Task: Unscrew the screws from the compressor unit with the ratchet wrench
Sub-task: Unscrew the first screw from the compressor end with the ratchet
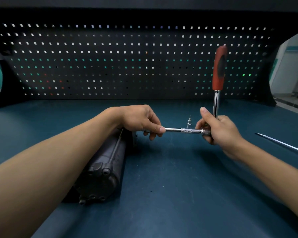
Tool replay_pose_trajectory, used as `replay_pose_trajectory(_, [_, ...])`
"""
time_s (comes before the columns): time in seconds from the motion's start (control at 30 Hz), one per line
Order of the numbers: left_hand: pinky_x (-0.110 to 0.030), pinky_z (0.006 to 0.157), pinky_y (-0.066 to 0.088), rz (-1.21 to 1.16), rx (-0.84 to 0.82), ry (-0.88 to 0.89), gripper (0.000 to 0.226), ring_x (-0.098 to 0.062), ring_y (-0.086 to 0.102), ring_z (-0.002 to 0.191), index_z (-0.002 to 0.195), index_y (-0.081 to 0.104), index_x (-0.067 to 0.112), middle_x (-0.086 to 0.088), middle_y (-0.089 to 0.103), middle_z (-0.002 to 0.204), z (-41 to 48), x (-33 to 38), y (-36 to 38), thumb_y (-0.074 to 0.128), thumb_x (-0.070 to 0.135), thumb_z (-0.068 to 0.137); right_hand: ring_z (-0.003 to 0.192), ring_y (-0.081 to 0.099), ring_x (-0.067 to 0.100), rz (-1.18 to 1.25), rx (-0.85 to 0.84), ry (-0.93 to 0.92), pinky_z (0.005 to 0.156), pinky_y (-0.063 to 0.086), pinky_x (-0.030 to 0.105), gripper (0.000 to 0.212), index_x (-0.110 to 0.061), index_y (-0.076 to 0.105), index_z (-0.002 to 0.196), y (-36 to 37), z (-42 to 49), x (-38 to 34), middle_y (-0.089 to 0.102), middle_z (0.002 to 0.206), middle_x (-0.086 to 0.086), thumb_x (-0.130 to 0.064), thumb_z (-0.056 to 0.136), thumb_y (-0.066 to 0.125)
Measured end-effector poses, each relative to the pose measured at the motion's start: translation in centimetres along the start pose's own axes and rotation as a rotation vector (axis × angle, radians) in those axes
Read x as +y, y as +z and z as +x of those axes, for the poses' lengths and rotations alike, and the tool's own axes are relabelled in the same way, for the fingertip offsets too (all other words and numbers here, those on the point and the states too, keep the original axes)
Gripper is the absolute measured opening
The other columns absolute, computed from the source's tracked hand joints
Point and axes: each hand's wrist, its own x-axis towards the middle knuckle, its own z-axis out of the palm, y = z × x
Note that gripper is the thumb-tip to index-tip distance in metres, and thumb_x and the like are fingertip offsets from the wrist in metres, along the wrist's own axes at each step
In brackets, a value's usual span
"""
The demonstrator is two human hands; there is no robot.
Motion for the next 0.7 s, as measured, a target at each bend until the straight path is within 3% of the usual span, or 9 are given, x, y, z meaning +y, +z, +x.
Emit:
replay_pose_trajectory(0.23, [-0.022,0.068,0.044,-0.016,0.003,0.001,0.022,-0.006,0.055,0.065,0.083,0.077,0.021,0.005,0.072,0.072,0.1,-0.1,-0.1,0.071,0.041,0.089,0.031,0.028,0.013,0.086,-0.030,0.207,0.034,0.020,0.019,0.061,-0.009,0.065,0.074,0.0,-0.1,-0.5,0.038,0.041,0.005,-0.062,0.096,0.046])
replay_pose_trajectory(0.5, [-0.016,0.063,0.044,-0.002,0.008,0.007,0.017,-0.005,0.055,0.063,0.076,0.077,0.029,0.005,0.073,0.073,0.3,-0.3,-0.1,0.073,0.041,0.087,0.032,0.022,0.012,0.172,-0.170,0.428,0.036,0.018,0.018,0.040,-0.014,0.061,0.080,-0.6,-0.1,-0.5,0.036,0.041,0.002,-0.048,0.096,0.052])
replay_pose_trajectory(0.6, [-0.017,0.062,0.045,0.039,0.003,-0.004,0.020,-0.004,0.056,0.063,0.081,0.077,0.026,0.005,0.073,0.072,0.4,-0.3,0.1,0.072,0.044,0.087,0.033,0.030,0.012,0.074,-0.164,0.382,0.035,0.022,0.020,0.037,-0.013,0.060,0.082,-0.6,-0.1,0.0,0.043,0.045,0.003,-0.048,0.095,0.057])
replay_pose_trajectory(0.7, [-0.030,0.073,0.049,0.107,-0.024,-0.040,0.030,-0.007,0.059,0.067,0.089,0.077,0.025,0.006,0.074,0.074,0.6,-0.1,0.2,0.063,0.051,0.091,0.039,0.038,0.014,-0.025,-0.121,0.225,0.036,0.029,0.021,0.042,-0.014,0.064,0.079,-0.6,-0.2,0.5,0.049,0.048,0.004,-0.054,0.092,0.060])
